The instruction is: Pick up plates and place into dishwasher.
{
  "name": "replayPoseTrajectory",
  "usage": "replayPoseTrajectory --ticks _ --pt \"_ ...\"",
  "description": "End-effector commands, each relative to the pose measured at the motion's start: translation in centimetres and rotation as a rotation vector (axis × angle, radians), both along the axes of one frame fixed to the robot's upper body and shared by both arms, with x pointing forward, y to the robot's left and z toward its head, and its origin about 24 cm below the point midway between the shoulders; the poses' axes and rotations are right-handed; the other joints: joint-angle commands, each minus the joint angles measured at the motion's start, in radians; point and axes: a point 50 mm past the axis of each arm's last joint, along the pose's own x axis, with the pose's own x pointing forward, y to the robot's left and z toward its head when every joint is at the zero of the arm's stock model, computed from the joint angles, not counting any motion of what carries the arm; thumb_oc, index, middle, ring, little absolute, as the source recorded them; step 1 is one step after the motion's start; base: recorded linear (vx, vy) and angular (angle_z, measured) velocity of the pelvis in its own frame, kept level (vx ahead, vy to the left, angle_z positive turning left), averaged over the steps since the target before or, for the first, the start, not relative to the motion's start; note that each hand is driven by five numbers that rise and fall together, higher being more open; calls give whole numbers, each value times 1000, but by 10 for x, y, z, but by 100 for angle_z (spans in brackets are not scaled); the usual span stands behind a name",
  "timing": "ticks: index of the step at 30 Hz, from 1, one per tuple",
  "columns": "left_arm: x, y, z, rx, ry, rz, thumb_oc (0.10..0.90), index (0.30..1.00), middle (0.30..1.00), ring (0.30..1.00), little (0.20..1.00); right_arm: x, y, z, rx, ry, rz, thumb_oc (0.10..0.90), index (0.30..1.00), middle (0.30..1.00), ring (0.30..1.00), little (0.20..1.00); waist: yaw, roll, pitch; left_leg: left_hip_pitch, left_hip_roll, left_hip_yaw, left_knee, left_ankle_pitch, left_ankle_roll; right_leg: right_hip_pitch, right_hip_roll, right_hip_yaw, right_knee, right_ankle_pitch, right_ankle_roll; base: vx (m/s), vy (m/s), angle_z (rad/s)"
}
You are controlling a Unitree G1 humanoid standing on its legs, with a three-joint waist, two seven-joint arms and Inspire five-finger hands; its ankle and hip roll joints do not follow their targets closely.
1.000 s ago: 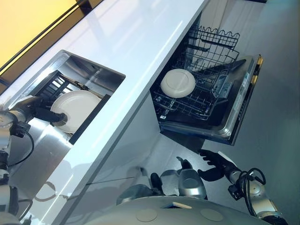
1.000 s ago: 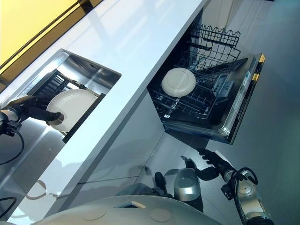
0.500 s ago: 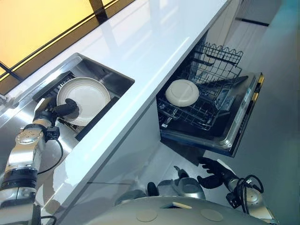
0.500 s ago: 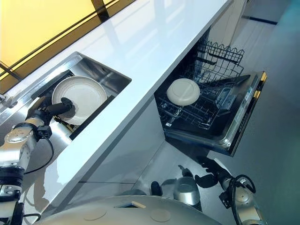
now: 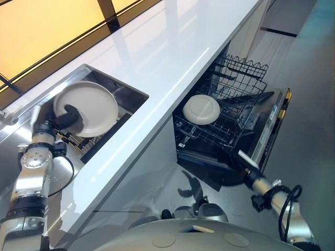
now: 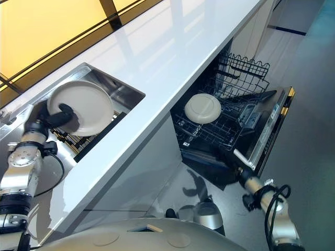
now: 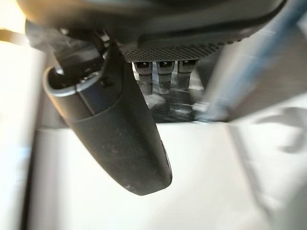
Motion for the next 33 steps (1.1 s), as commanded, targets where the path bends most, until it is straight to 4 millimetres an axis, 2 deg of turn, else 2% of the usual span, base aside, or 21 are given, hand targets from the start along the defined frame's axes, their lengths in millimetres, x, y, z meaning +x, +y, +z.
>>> replayPoseTrajectory --ticks 1,3,5,7,10,15,19,25,33 --pt "7 -3 133 364 -518 -72 100 300 300 300 200 43 -5 99 230 -433 54 800 900 900 900 900 6 23 -56 -15 -37 -54 8 -65 -18 -7 65 -26 79 -105 -4 -31 -10 16" --pt "4 -14 138 428 -565 -120 100 300 300 300 200 51 -2 125 319 -563 47 800 900 900 900 900 15 27 -61 -18 -33 -53 9 -60 -23 -3 70 -31 77 -103 -12 -55 -13 8" --pt "3 -29 143 442 -612 -171 100 300 300 300 200 54 -2 151 319 -713 22 800 900 900 900 900 25 27 -67 -14 -30 -57 8 -62 -24 7 75 -34 75 -111 -19 -37 -22 11" --pt "1 -44 144 430 -669 -217 100 300 300 300 200 51 -2 173 253 -869 -18 800 900 900 900 900 33 23 -73 -12 -27 -59 7 -63 -25 15 80 -34 76 -118 -24 -24 -25 18" --pt "-4 -65 137 407 -736 -267 100 300 300 300 200 42 -1 195 89 -1061 -61 800 900 900 900 900 41 12 -84 -9 -25 -62 4 -67 -22 23 90 -28 73 -125 -32 -24 -35 6" --pt "-7 -94 125 423 -792 -341 100 300 300 300 200 43 19 202 207 -1007 171 800 900 900 900 900 53 -9 -101 -14 -20 -67 3 -68 -20 24 102 -20 73 -130 -40 -36 -47 0" --pt "2 -124 120 445 -863 -416 100 300 300 300 200 58 56 205 349 -952 344 800 900 900 900 900 70 -26 -113 -23 -19 -74 2 -69 -19 23 109 -22 65 -131 -45 -56 -48 -13" --pt "13 -162 111 427 -901 -511 100 300 300 300 200 68 92 205 420 -947 423 800 900 900 900 900 81 -41 -122 -31 -16 -71 1 -73 -16 22 115 -22 48 -119 -39 -34 -41 2" --pt "23 -198 99 343 -899 -618 100 300 300 300 200 77 122 200 484 -914 410 800 900 900 900 900 84 -50 -116 -33 -11 -56 1 -78 -11 23 118 -21 33 -106 -30 -5 -12 2"
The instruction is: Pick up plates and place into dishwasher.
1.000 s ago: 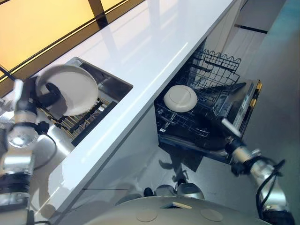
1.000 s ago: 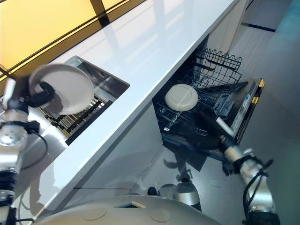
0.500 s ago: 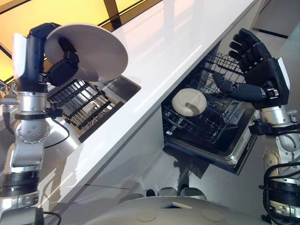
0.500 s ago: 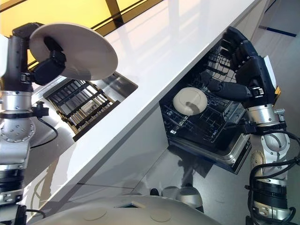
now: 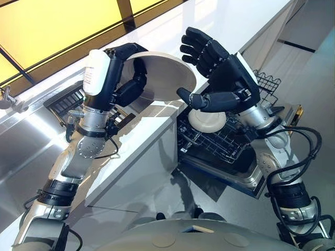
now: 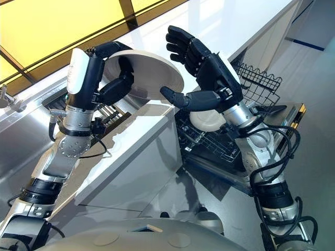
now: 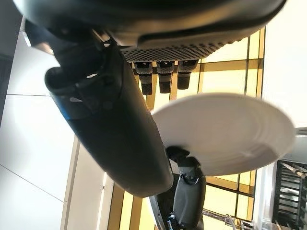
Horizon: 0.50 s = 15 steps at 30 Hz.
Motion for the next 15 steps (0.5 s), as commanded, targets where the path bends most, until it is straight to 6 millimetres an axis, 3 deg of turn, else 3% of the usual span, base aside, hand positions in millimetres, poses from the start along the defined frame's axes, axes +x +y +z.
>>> replayPoseTrajectory --ticks 1,5,7,15 --pt "10 -15 42 -90 -213 -79 100 300 300 300 200 1 14 47 125 -236 3 800 900 900 900 900 12 -27 -71 -29 -43 -5 1 -76 29 -36 71 -15 129 -136 7 0 0 0" --pt "6 -28 38 -87 -204 -133 100 300 300 300 200 4 22 38 95 -198 -37 800 900 900 900 900 13 -31 -67 -30 -40 2 1 -77 30 -36 71 -14 123 -132 11 0 0 0" --pt "4 -33 35 -83 -198 -158 100 300 300 300 200 7 21 32 60 -185 -82 111 309 309 309 211 13 -32 -65 -31 -39 4 1 -77 31 -38 71 -13 123 -129 11 0 0 0" --pt "-3 -37 31 -77 -163 -199 100 300 300 300 200 12 -4 18 93 -159 -297 100 300 300 300 200 16 -38 -55 -33 -35 5 1 -77 32 -39 69 -17 120 -116 16 0 0 0"
